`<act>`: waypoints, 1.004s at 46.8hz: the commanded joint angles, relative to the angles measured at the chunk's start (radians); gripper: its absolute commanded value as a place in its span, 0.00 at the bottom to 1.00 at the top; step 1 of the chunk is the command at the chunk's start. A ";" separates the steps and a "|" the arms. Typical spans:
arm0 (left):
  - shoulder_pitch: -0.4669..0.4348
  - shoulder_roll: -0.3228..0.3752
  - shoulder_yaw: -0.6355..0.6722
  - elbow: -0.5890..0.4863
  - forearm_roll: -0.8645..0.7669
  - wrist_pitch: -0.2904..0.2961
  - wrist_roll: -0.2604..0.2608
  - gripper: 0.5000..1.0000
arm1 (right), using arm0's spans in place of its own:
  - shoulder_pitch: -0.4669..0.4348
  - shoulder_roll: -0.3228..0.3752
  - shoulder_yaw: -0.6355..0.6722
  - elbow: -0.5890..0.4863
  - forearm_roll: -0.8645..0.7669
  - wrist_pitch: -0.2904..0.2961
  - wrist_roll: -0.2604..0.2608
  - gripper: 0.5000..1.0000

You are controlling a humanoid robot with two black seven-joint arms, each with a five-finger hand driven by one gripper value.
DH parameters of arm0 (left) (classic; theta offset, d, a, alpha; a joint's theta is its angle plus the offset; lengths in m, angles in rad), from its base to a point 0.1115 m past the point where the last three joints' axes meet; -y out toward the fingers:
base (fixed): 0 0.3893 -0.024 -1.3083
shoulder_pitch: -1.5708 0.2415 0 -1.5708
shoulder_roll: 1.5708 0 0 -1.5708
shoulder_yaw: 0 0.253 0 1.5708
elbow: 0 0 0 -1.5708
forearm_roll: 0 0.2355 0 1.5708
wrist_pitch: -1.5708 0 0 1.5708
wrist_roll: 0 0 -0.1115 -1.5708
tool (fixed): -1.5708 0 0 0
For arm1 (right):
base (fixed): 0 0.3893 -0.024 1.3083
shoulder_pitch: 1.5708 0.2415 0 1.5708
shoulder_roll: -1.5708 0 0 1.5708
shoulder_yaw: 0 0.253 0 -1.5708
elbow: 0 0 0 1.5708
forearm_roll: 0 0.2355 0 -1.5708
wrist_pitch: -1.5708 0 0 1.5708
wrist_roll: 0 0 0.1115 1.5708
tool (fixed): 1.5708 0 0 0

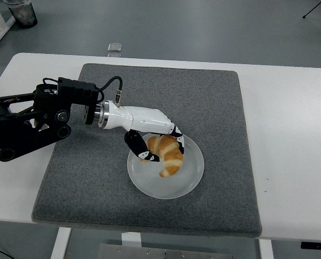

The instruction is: Place the bread on the plate

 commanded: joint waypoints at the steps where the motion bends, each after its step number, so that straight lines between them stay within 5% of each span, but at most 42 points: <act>1: 0.024 -0.018 0.002 0.003 0.028 0.004 0.002 0.00 | 0.000 0.000 0.000 0.000 0.000 0.000 0.000 0.90; 47: 0.047 -0.056 0.019 0.066 0.089 0.007 0.031 0.00 | 0.000 0.000 0.000 0.000 0.000 0.000 0.000 0.90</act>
